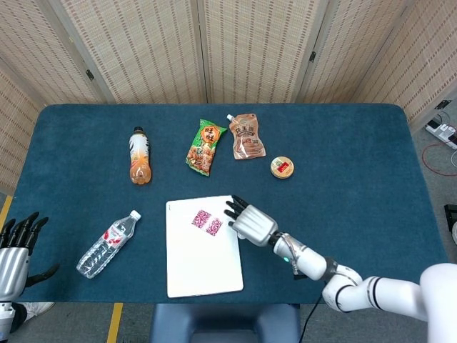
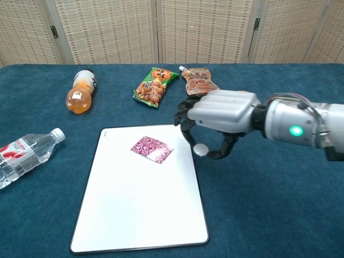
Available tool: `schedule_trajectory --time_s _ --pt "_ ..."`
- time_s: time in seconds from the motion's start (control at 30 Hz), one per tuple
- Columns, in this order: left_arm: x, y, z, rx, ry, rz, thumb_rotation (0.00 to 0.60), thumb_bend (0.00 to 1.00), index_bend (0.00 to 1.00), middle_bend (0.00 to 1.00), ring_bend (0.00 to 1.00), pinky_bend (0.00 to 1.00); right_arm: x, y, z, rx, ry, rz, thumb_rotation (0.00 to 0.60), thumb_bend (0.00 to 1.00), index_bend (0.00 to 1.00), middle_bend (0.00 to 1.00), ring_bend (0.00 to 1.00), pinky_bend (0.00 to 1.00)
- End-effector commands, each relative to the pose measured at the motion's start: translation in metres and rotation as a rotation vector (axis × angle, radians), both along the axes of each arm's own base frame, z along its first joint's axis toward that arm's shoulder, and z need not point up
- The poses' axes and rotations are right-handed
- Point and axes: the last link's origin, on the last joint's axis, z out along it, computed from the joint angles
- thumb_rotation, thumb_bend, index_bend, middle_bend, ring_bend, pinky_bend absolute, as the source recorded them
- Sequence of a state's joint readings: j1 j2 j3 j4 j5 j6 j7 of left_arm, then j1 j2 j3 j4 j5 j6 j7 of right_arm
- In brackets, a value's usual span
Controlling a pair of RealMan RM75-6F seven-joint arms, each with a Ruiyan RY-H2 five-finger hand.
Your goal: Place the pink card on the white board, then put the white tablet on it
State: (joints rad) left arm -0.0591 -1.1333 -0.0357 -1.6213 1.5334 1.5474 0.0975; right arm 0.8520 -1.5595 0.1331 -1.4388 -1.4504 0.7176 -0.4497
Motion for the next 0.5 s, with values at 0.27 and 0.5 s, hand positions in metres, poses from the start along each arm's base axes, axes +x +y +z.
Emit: schedule_trajectory --time_s 0.27,0.5 --pt "-0.008 -0.002 0.002 0.001 0.002 0.023 0.600 0.18 0.14 0.08 0.14 0.00 0.054 -0.032 -0.041 0.006 0.044 0.011 0.600 0.36 0.49 0.19 0.05 0.00" --pt "-0.011 -0.002 0.003 0.004 0.001 0.032 0.600 0.18 0.14 0.08 0.14 0.00 0.068 -0.042 -0.057 0.007 0.069 0.004 0.600 0.36 0.49 0.19 0.05 0.00"
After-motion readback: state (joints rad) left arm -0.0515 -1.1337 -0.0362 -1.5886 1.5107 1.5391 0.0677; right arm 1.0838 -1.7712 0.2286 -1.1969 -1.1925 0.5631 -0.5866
